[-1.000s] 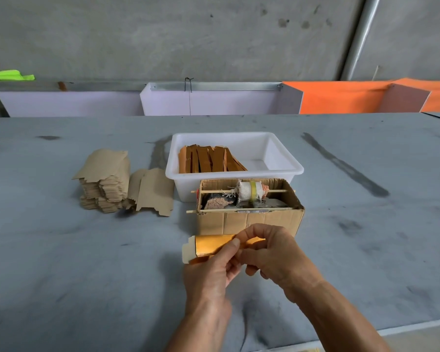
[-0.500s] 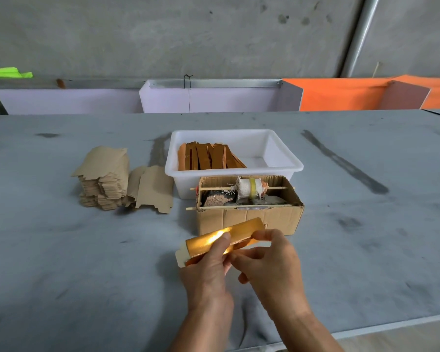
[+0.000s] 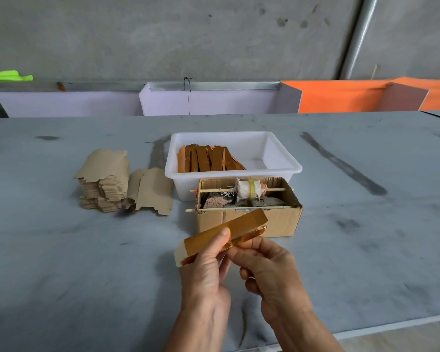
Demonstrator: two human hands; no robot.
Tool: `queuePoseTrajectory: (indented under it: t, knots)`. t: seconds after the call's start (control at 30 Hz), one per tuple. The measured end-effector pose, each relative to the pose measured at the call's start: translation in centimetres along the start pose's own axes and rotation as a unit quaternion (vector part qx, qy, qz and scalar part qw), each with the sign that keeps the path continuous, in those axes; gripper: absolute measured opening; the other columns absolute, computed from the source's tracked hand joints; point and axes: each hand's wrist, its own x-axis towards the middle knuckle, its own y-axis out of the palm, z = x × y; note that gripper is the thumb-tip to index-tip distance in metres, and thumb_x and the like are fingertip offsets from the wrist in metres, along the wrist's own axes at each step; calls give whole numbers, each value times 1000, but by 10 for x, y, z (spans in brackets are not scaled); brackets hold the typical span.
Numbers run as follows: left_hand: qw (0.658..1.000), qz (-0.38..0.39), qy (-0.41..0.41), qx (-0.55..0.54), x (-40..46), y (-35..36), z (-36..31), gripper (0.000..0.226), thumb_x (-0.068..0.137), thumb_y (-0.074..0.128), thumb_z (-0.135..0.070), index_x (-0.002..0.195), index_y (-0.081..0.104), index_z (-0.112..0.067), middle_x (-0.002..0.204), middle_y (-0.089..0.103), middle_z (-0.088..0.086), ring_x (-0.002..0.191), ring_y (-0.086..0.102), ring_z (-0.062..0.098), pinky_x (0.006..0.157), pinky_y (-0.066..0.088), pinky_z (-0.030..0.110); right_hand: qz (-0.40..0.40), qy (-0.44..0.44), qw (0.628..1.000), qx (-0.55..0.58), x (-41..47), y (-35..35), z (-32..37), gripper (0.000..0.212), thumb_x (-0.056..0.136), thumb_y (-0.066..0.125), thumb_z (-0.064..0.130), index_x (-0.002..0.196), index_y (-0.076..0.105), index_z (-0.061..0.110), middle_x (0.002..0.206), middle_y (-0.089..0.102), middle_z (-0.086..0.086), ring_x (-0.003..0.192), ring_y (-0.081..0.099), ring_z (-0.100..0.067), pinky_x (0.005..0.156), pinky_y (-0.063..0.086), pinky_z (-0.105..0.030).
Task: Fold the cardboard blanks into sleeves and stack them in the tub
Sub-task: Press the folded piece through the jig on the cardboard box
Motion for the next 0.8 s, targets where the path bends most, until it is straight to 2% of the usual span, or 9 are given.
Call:
queuePoseTrajectory:
  t: [0.07, 0.13, 0.33, 0.4, 0.47, 0.57, 0.67, 0.77, 0.8]
  knots:
    - [1000, 2, -18, 0, 1, 0, -2, 50, 75, 69, -5, 123, 57, 0, 118, 64, 17, 88, 61, 21, 70, 46, 26, 10, -20, 1000, -9, 1, -1, -2, 14, 72, 72, -7, 68, 65, 5, 51, 55, -5, 38, 40, -8, 36, 27, -16]
    - [999, 2, -38, 7, 2, -1, -3, 46, 75, 70, -6, 119, 59, -3, 113, 65, 15, 79, 60, 17, 67, 45, 26, 24, -40, 998, -32, 1, -2, -3, 13, 72, 73, -4, 65, 68, 6, 51, 56, -3, 41, 39, -7, 38, 28, -17]
    - [991, 11, -129, 37, 3, -3, -8, 14, 71, 69, -9, 80, 59, -11, 77, 65, 7, 70, 57, 15, 64, 41, 27, 82, -150, 979, -109, 3, -11, -2, 17, 74, 71, -8, 69, 72, 8, 55, 63, -2, 44, 44, -7, 43, 37, -16]
    - [988, 16, -145, 46, 3, -4, -8, 14, 68, 70, -10, 76, 59, -11, 68, 65, 6, 70, 56, 15, 65, 42, 29, 81, -191, 970, -129, 5, -13, -2, 16, 74, 70, -11, 70, 71, 5, 54, 61, -4, 44, 45, -7, 44, 39, -17]
    - [987, 19, -152, 52, 2, -4, -8, 23, 57, 73, -10, 74, 58, -10, 64, 64, 5, 70, 56, 16, 65, 43, 31, 63, -207, 968, -126, 7, -13, -2, 14, 74, 70, -12, 69, 68, 1, 52, 57, -7, 43, 44, -6, 43, 39, -17]
    - [988, 15, -142, 65, 0, -3, -5, 32, 47, 73, -9, 76, 58, -10, 73, 64, 8, 74, 56, 18, 64, 44, 32, 49, -188, 976, -94, 7, -14, -1, 24, 75, 68, -12, 60, 68, 7, 46, 57, 0, 39, 44, -3, 40, 37, -13]
    - [989, 6, -122, 81, -1, -1, -2, 31, 47, 73, -8, 74, 58, -10, 72, 63, 8, 70, 55, 17, 60, 43, 30, 48, -118, 991, -47, 5, -15, -5, 37, 78, 62, -13, 51, 67, 13, 45, 55, -1, 39, 43, -6, 39, 34, -15]
    - [991, -1, -104, 79, 1, -2, -1, 25, 60, 74, -2, 79, 60, -9, 74, 63, 9, 66, 55, 17, 52, 45, 27, 57, -27, 998, 31, 2, -17, -10, 36, 78, 57, -12, 56, 70, 13, 57, 62, -7, 49, 51, -11, 50, 36, -22]
    - [993, -3, -95, 76, 3, -2, -1, 26, 62, 74, -1, 82, 61, -10, 77, 64, 9, 68, 56, 18, 54, 46, 28, 62, -6, 997, 53, 1, -16, -11, 31, 76, 60, -9, 59, 71, 14, 64, 67, -7, 55, 56, -11, 56, 38, -25]
